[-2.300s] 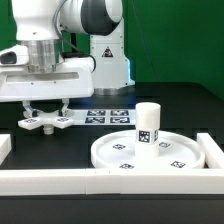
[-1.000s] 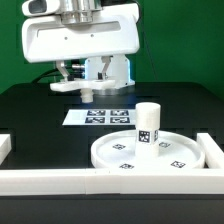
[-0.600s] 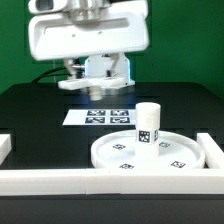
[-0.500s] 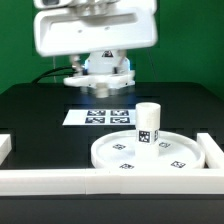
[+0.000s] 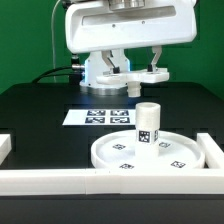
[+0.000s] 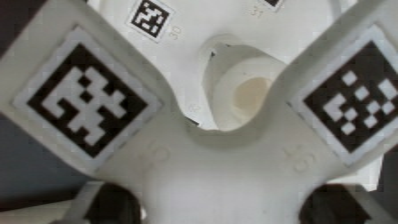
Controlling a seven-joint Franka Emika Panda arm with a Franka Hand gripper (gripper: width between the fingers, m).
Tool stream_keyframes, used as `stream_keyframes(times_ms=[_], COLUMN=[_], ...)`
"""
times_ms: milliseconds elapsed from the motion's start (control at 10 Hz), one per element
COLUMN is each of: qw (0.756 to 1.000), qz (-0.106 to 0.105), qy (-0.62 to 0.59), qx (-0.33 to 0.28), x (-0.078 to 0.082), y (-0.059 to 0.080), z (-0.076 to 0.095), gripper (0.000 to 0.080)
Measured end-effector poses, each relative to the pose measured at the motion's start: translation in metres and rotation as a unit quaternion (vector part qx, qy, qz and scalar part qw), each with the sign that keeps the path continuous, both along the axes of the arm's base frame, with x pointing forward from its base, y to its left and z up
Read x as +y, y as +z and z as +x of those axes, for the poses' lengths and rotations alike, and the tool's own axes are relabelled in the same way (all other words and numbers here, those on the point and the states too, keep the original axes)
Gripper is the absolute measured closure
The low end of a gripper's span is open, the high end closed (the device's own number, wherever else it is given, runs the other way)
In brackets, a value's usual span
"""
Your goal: Assemble round table
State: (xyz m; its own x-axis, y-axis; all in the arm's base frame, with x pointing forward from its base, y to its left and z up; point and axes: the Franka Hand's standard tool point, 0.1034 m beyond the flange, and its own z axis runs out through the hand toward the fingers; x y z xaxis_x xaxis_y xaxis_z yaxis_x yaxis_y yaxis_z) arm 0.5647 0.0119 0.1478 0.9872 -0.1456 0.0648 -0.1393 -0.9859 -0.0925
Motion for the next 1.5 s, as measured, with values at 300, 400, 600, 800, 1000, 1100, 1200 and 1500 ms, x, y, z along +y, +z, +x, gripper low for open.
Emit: stream_keyframes(times_ms=[300,400,600,800,1000,1100,1200,1500], qw=[0.998,0.998,0.998,0.998,0.998,0.998,0.998,0.998], qz=[-0.015,-0.017,-0.017,-0.016,-0.016,-0.016,-0.016,-0.016], qy=[0.052,0.059,0.059,0.062,0.065,0.065,0.062,0.062], qx=[0.010,0.014,0.018,0.019,0.019,0.019,0.017,0.017], x=[0.013,0.008,0.010,0.018,0.019,0.017,0.014,0.016], y=[-0.006,-0.011,-0.016,-0.016,-0.017,-0.017,-0.017,-0.017], z=[0.004,0.002,0.001,0.000,0.000,0.000,0.000,0.000], gripper=[0.0353,0.0353,0.0353,0.0353,0.0353,0.0353,0.0353,0.0353])
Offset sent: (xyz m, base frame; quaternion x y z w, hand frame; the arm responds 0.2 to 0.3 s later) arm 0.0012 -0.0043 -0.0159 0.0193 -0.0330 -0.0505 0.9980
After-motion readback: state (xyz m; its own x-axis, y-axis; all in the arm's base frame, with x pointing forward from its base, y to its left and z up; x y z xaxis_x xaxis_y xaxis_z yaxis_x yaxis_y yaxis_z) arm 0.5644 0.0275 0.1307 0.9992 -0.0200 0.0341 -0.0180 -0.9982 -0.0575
